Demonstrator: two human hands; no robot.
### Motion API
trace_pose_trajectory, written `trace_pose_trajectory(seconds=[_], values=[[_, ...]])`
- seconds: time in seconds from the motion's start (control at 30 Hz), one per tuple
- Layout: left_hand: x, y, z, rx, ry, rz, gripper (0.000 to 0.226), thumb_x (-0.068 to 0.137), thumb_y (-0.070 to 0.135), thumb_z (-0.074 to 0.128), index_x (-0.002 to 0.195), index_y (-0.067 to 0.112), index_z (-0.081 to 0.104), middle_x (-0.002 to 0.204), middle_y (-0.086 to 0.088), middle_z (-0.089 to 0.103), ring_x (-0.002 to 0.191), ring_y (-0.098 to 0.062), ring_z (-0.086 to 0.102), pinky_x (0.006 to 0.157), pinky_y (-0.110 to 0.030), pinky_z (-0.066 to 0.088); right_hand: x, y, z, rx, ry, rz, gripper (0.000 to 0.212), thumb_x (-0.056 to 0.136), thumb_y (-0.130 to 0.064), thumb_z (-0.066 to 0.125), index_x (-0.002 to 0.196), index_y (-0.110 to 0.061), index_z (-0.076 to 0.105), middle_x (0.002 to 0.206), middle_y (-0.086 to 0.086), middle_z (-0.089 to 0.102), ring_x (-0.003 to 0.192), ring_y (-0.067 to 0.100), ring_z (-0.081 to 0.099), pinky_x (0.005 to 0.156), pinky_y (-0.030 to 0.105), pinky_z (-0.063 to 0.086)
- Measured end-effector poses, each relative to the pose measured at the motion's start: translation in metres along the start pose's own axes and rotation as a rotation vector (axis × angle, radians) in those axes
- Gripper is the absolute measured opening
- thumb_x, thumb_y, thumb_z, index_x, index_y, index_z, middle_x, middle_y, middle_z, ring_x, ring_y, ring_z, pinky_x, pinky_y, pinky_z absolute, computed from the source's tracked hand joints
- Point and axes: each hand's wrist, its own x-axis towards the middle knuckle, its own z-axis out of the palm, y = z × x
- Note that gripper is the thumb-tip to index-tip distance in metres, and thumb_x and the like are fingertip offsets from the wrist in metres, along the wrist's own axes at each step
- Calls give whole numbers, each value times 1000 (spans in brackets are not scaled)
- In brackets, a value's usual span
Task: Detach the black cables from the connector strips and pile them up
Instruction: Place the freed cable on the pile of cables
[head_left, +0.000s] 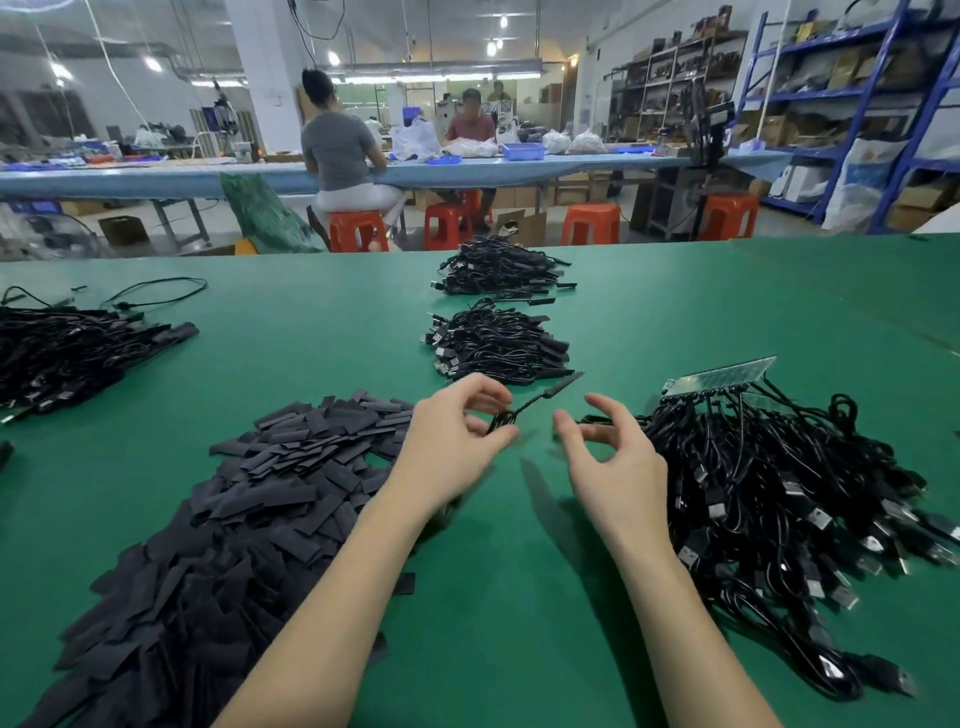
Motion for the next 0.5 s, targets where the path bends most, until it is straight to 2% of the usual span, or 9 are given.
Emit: trace_pose_trajectory(seconds=[0.07, 0.17, 0.27, 0.37, 0.5], values=[[25, 5, 2, 167, 13, 71, 22, 80, 20, 81, 88, 31, 63, 90, 17, 69, 68, -5, 61, 69, -17, 52, 0, 0, 1, -73, 14, -6, 39, 89, -59, 64, 122, -38, 61, 87, -28, 67, 98, 12, 63, 79, 33, 43], [69, 11, 8, 463, 5, 188, 20, 83, 19, 75, 93, 28, 60, 92, 11, 66, 82, -15, 59, 75, -31, 51, 0, 1, 1, -134, 11, -5, 33, 90, -51, 66, 119, -34, 61, 98, -19, 70, 99, 16, 64, 83, 35, 49], [107, 7, 18, 749, -40, 259, 18, 88, 14, 66, 103, 22, 61, 105, 3, 66, 103, -24, 58, 85, -35, 44, -1, 0, 1, -242, 11, -36, 27, 91, -47, 65, 115, -38, 59, 102, -17, 66, 96, 12, 61, 80, 33, 50], [129, -5, 27, 1036, -71, 301, 24, 91, 5, 59, 108, 22, 61, 112, 3, 67, 113, -25, 52, 96, -38, 35, -2, 0, 2, -321, 4, -63, 22, 91, -44, 64, 111, -38, 59, 102, -16, 62, 89, 9, 55, 75, 30, 46], [136, -23, 33, 1146, -92, 299, 27, 93, 5, 55, 113, 22, 64, 117, 1, 63, 117, -25, 48, 93, -36, 36, -3, 0, 3, -322, -16, -56, 20, 91, -42, 64, 110, -37, 62, 101, -15, 60, 89, 10, 55, 80, 33, 48]])
